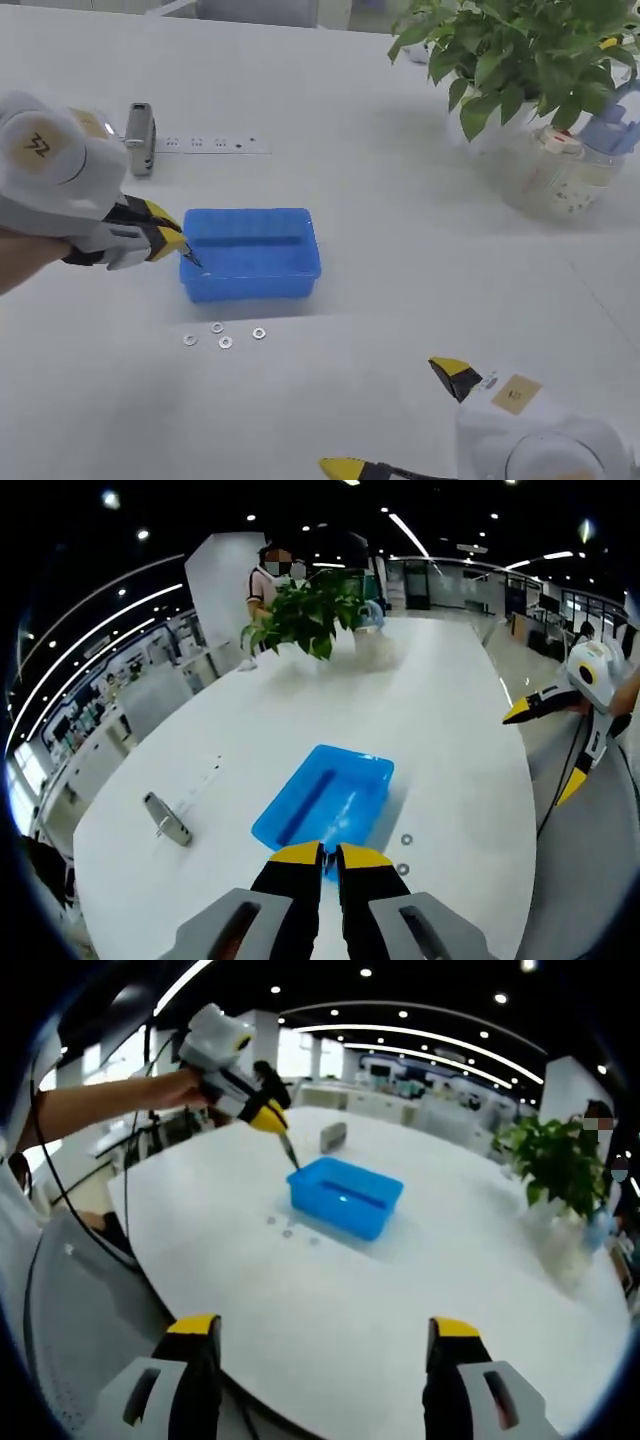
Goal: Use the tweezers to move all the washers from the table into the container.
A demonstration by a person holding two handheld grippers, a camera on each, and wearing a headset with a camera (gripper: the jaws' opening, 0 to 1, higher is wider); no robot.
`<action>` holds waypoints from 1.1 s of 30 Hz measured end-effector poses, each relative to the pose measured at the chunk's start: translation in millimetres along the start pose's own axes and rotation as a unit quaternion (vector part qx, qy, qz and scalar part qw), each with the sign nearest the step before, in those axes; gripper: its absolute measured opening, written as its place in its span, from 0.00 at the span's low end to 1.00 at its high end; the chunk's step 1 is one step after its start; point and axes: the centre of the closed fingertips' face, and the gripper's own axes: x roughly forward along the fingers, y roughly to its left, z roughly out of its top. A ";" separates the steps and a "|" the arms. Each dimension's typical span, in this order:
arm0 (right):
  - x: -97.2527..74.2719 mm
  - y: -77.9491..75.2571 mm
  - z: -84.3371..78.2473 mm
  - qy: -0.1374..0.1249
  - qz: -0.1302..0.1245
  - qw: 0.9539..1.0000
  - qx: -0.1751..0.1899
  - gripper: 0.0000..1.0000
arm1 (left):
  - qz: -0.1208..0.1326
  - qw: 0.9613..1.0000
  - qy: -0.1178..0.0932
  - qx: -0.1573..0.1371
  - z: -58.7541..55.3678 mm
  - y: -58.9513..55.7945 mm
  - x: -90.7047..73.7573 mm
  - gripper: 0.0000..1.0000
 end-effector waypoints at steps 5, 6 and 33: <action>-0.1 -0.7 0.7 -0.003 -0.003 1.000 -0.003 0.83 | 0.003 1.000 -0.005 -0.004 1.9 -3.0 -9.8 0.02; 0.0 -0.8 0.6 -0.003 -0.003 1.000 -0.003 0.83 | 0.001 1.000 -0.006 -0.006 1.6 -4.6 -11.6 0.02; 3.6 2.8 -4.1 0.007 0.007 1.000 -0.005 0.90 | -0.040 0.998 0.022 -0.037 -38.9 -44.7 -0.7 0.02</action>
